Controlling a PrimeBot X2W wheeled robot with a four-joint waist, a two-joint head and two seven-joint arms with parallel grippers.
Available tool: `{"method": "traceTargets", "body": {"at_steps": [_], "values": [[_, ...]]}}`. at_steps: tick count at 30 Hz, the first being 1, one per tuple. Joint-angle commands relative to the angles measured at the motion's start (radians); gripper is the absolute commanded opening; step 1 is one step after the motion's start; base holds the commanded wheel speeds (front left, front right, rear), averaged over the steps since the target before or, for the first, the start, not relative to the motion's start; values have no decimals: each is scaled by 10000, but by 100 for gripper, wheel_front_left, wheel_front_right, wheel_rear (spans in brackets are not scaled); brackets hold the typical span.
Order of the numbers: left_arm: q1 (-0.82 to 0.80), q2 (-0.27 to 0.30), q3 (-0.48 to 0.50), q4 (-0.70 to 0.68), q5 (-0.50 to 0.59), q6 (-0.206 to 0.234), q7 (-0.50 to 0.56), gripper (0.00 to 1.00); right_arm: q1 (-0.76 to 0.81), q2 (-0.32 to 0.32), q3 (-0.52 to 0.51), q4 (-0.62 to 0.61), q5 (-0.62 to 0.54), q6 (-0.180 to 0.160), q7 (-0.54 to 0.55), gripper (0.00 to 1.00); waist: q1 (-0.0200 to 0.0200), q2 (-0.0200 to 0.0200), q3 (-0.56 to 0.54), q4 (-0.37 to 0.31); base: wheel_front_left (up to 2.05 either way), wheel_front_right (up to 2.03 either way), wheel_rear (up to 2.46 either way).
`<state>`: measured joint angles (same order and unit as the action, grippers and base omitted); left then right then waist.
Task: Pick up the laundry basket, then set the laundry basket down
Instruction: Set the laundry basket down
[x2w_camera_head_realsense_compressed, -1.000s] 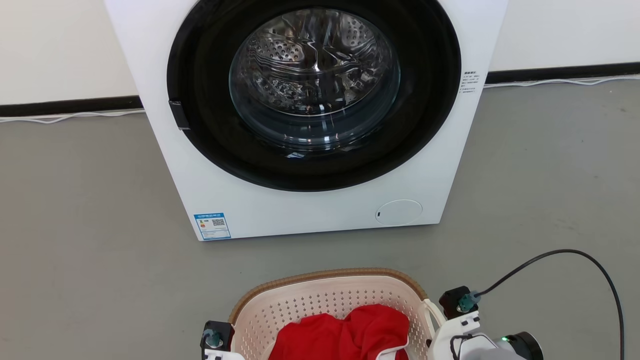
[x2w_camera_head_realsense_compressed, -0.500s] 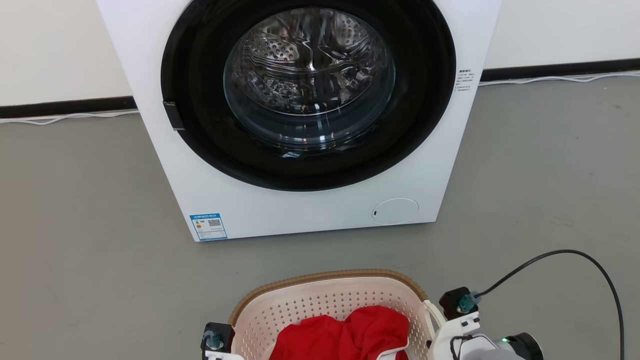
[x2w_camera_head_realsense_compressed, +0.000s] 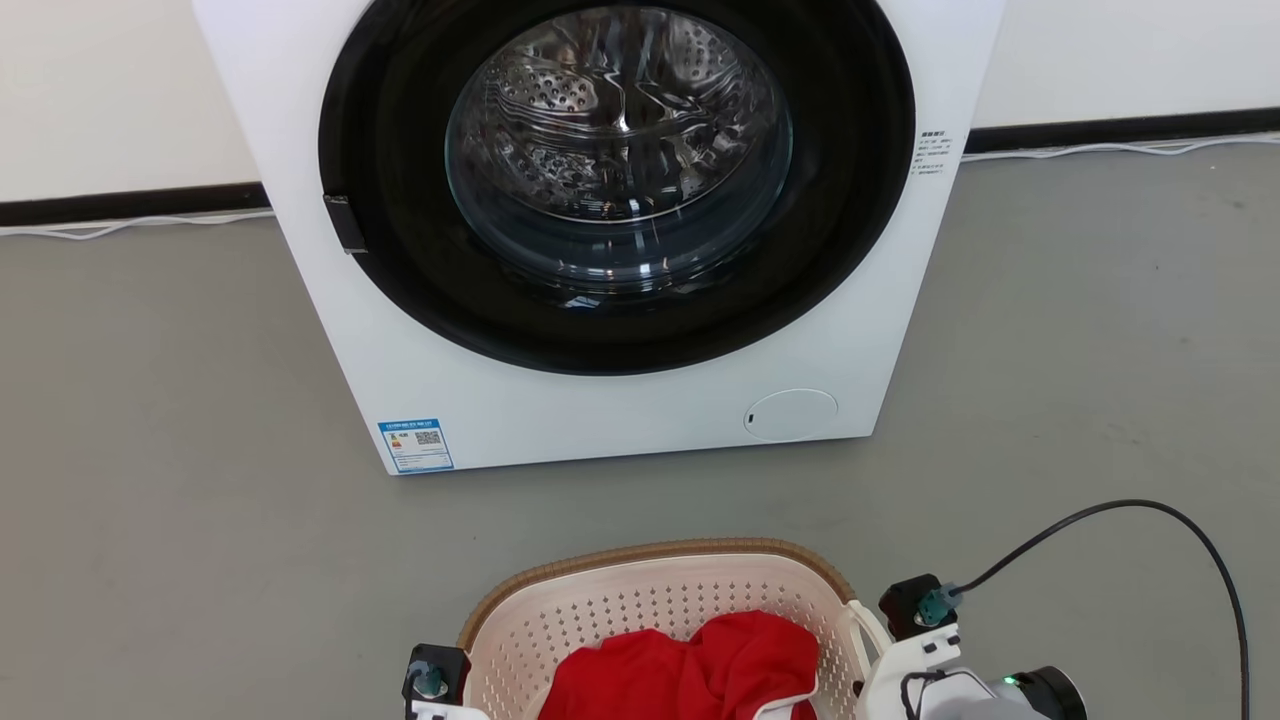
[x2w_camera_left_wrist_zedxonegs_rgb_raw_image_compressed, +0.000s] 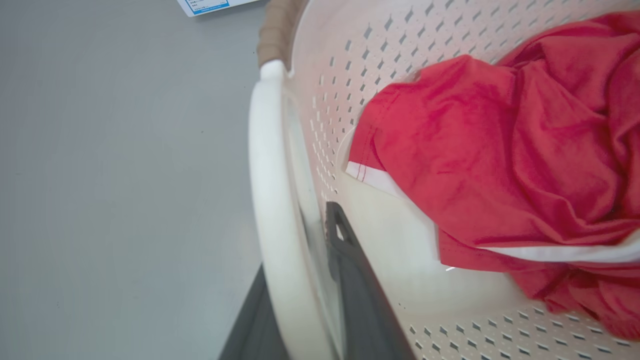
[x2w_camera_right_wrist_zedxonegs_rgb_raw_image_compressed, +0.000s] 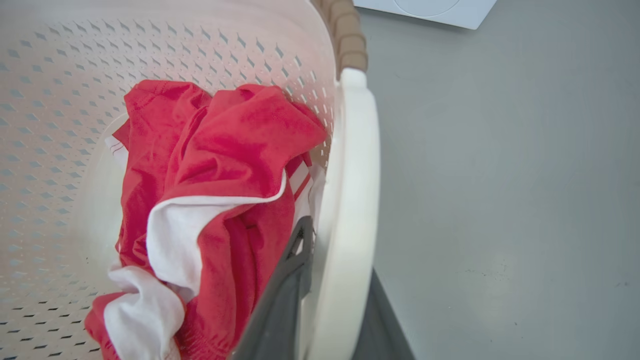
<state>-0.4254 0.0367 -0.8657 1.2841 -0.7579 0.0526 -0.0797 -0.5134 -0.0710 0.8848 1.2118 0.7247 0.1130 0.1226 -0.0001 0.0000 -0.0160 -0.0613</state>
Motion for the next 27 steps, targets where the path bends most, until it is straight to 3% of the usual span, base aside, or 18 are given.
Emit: {"method": "traceTargets", "body": {"at_steps": [1, 13, 27], "values": [[-521, 135, 77, -93, -4, 54, -190, 0, -261, 208, 196, -211, 70, 177, -189, 0, 1, 0, 33, 8, 0, 0, 0], [-1176, 135, 48, -24, -196, 148, -425, 0, -766, 208, 119, -182, 13, 177, -731, 0, 1, 0, 1039, 17, 0, 0, 0], [-4600, 424, 347, -74, -127, 101, -1504, 0, -4052, 208, -715, 255, -833, 177, -2861, 0, 1, 0, 5369, 17, 0, 0, 0]]}}
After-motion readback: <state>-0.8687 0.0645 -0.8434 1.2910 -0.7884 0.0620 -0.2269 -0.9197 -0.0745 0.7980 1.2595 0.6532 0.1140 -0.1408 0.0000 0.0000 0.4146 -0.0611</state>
